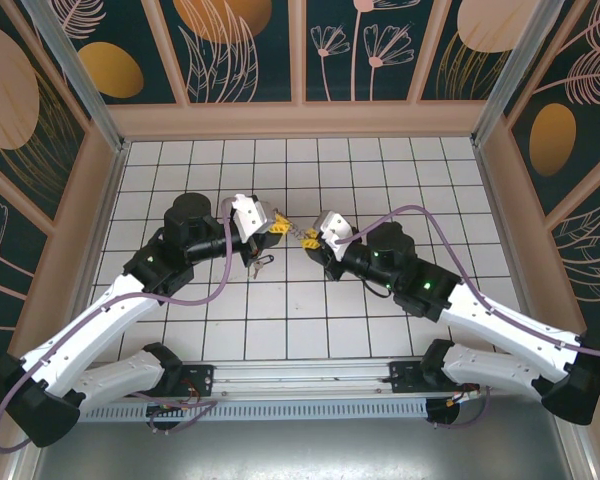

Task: Put the keys on the keyring

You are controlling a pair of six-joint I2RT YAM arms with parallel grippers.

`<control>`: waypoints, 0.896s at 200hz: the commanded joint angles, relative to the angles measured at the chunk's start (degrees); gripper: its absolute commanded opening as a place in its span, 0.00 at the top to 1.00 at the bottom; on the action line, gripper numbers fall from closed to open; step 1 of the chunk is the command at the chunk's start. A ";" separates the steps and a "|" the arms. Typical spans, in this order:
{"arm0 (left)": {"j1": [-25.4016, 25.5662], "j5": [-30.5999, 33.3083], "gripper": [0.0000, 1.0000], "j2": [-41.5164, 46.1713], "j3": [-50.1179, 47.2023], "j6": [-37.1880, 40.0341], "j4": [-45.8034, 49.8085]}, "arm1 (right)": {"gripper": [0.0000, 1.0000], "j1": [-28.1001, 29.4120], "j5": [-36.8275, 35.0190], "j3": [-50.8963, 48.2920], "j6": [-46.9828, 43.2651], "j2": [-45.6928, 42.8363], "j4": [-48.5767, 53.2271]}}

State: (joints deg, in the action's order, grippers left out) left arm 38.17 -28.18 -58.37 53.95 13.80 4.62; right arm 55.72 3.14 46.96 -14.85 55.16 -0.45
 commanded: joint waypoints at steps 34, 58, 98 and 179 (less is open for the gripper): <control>0.04 -3.01 1.00 -0.37 -2.18 -3.68 -7.04 | 1.00 2.06 -1.18 0.02 0.37 1.18 -7.02; 0.00 -3.30 1.00 -0.33 -2.45 -3.66 -6.61 | 1.00 2.11 -1.64 -0.10 0.29 1.15 -7.37; 0.06 -4.21 1.00 -0.56 -3.10 -4.53 -8.01 | 1.00 2.26 -2.30 -0.01 0.38 1.13 -7.82; 0.03 -4.19 1.00 0.76 -8.66 -11.99 -20.16 | 1.00 3.93 4.24 -3.10 -0.76 -1.54 -13.79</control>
State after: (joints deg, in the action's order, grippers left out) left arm 38.17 -31.55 -58.22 47.07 5.58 -9.04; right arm 57.12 1.58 43.92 -14.63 55.68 -5.78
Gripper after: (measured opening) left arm 0.045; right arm 0.081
